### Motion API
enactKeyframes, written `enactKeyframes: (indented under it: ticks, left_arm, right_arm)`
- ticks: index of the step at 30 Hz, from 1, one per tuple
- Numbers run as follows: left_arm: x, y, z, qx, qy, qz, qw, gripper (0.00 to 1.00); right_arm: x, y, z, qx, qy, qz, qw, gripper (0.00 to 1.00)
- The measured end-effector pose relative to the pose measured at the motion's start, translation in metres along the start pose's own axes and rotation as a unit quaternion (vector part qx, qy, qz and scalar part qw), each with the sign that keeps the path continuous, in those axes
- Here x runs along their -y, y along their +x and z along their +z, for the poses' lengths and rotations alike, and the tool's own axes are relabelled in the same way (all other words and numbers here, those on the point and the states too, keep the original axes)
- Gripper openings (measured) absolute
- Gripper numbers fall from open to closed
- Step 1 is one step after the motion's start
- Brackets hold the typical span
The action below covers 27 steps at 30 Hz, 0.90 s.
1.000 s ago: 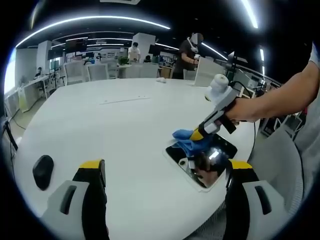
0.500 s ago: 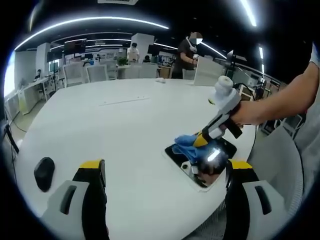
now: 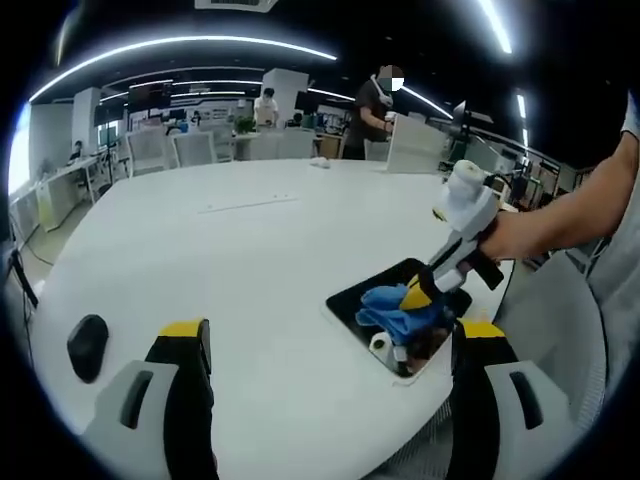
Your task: Wipe the mirror surface with the cleaning cloth until all visible marks leave the cleaned area.
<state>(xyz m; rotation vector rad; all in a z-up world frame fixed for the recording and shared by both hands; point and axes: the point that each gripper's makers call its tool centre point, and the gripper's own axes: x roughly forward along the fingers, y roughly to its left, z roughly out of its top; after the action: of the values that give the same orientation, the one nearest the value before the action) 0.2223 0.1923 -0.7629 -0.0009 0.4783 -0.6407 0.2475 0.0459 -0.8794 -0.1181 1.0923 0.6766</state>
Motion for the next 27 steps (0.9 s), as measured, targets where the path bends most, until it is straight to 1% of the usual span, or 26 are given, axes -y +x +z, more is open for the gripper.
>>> enactKeyframes:
  ticks: [7, 13, 17, 27]
  left_arm:
    - [0.004, 0.003, 0.002, 0.000, 0.004, -0.003, 1.0000, 0.99]
    - [-0.001, 0.006, 0.002, 0.004, 0.005, -0.003, 1.0000, 0.99]
    - [0.001, 0.006, 0.003, 0.002, 0.005, -0.003, 1.0000, 0.99]
    - [-0.001, 0.007, -0.004, -0.001, 0.003, -0.002, 1.0000, 0.99]
  right_arm:
    - [-0.006, -0.004, -0.009, 0.001, 0.000, 0.005, 1.0000, 0.00]
    - [-0.010, -0.006, -0.016, 0.005, 0.001, 0.004, 1.0000, 0.00]
    - [-0.013, -0.007, -0.020, 0.005, 0.004, 0.007, 0.9999, 0.00]
    - [-0.026, -0.012, -0.034, -0.002, -0.004, 0.017, 0.9998, 0.00]
